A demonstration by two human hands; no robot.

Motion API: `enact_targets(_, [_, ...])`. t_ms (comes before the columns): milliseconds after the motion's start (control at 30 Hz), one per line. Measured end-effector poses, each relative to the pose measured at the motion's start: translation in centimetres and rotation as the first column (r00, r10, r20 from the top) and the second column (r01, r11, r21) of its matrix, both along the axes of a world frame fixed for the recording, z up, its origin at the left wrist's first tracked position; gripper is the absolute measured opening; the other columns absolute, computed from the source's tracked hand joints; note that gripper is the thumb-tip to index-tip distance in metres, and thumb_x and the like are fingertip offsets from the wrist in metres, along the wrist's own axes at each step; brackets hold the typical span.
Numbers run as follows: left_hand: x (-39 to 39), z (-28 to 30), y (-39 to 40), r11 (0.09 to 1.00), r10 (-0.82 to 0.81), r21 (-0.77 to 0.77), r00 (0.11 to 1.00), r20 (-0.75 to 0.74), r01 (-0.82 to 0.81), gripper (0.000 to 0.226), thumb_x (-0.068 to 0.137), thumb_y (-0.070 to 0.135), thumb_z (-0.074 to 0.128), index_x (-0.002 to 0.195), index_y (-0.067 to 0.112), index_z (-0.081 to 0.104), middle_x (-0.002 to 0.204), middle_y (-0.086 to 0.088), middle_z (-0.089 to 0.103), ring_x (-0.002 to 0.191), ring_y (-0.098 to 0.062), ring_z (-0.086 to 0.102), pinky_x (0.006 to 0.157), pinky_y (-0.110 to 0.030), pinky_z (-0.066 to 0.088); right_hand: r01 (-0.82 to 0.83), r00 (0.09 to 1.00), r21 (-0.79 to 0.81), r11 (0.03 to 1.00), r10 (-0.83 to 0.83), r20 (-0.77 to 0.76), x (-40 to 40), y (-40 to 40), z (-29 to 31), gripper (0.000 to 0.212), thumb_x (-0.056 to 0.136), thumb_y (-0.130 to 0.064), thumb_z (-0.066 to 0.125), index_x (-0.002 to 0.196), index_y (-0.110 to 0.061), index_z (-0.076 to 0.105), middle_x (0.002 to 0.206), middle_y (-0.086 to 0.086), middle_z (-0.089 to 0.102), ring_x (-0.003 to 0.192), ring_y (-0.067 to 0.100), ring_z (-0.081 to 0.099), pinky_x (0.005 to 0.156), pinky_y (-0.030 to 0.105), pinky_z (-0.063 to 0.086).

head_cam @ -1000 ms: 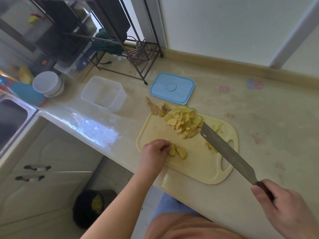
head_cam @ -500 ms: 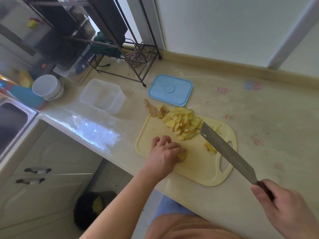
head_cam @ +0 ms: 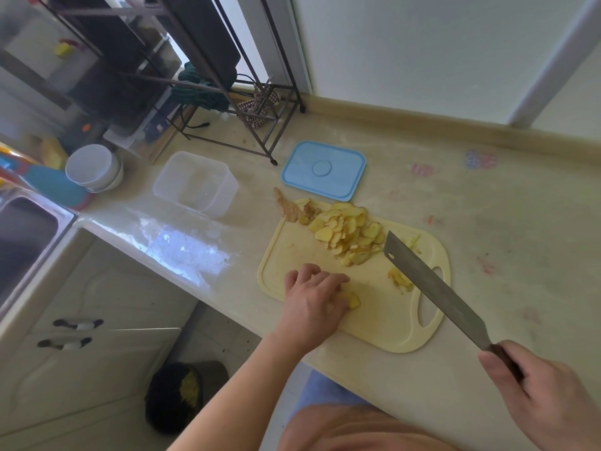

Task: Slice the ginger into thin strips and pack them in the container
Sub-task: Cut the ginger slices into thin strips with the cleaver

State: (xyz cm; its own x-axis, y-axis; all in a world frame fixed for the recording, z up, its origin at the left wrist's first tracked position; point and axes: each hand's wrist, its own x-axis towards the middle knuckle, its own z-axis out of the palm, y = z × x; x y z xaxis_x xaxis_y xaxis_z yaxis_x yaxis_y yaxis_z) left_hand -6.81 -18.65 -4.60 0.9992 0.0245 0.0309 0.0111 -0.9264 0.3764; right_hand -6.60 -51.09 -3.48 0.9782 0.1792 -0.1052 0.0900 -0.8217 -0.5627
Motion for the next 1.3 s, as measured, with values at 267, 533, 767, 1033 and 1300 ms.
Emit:
enact_targets(267, [-0.1, 1.2, -0.7, 0.923, 0.382, 0.03, 0.902, -0.199, -0.384, 0.028, 0.097, 0.035, 0.06, 0.122, 0.025, 0.07, 0.123, 0.003, 0.058, 0.116, -0.026, 0.045, 0.093, -0.036, 0.032, -0.007, 1.0, 0.018, 1.0, 0.007, -0.003, -0.3, 0.1, 0.1, 0.073, 0.082, -0.083, 0.022, 0.067, -0.021, 0.056, 0.054, -0.001, 0.05, 0.053, 0.015, 0.047, 0.049, 0.029, 0.04])
enact_targets(533, [1.3, 2.7, -1.4, 0.908, 0.353, -0.111, 0.879, -0.32, -0.405, 0.011, 0.096, 0.019, 0.06, 0.107, 0.023, 0.06, 0.097, 0.006, 0.065, 0.093, -0.016, 0.057, 0.087, -0.027, 0.044, -0.01, 1.0, 0.037, 0.999, 0.01, 0.001, -0.5, -0.1, 0.5, 0.071, 0.082, -0.083, 0.022, 0.066, -0.022, 0.055, 0.052, -0.001, 0.048, 0.054, 0.015, 0.047, 0.05, 0.029, 0.038])
enact_targets(767, [1.7, 2.8, -1.3, 0.903, 0.125, -0.336, 0.911, -0.394, -0.269, 0.013, 0.084, 0.014, 0.078, 0.098, 0.015, 0.077, 0.096, 0.006, 0.064, 0.084, -0.006, 0.056, 0.072, -0.011, 0.042, 0.029, 0.999, 0.038, 0.999, -0.028, -0.016, -0.9, -0.8, 0.6, 0.072, 0.08, -0.085, 0.021, 0.067, -0.023, 0.057, 0.055, -0.003, 0.051, 0.053, 0.014, 0.048, 0.05, 0.028, 0.039])
enact_targets(1033, [1.0, 2.9, -2.6, 0.958, 0.153, -0.164, 0.903, -0.401, -0.235, 0.027, 0.095, 0.024, 0.064, 0.121, 0.017, 0.067, 0.107, 0.002, 0.062, 0.097, -0.015, 0.057, 0.087, -0.027, 0.048, 0.041, 0.997, 0.059, 0.997, -0.037, -0.068, -1.3, -0.7, 1.2, 0.07, 0.081, -0.084, 0.022, 0.063, -0.022, 0.051, 0.045, -0.007, 0.039, 0.041, 0.008, 0.037, 0.044, 0.022, 0.035])
enact_targets(1300, [0.1, 2.4, -3.4, 0.803, 0.424, -0.229, 0.798, -0.429, -0.55, 0.019, 0.096, 0.025, 0.064, 0.114, 0.022, 0.065, 0.092, 0.009, 0.064, 0.082, -0.005, 0.058, 0.065, -0.017, 0.044, 0.013, 0.996, 0.056, 0.998, -0.008, -0.084, -1.4, -0.7, 1.2, 0.07, 0.081, -0.084, 0.022, 0.063, -0.024, 0.051, 0.043, -0.008, 0.04, 0.038, 0.004, 0.035, 0.044, 0.023, 0.035])
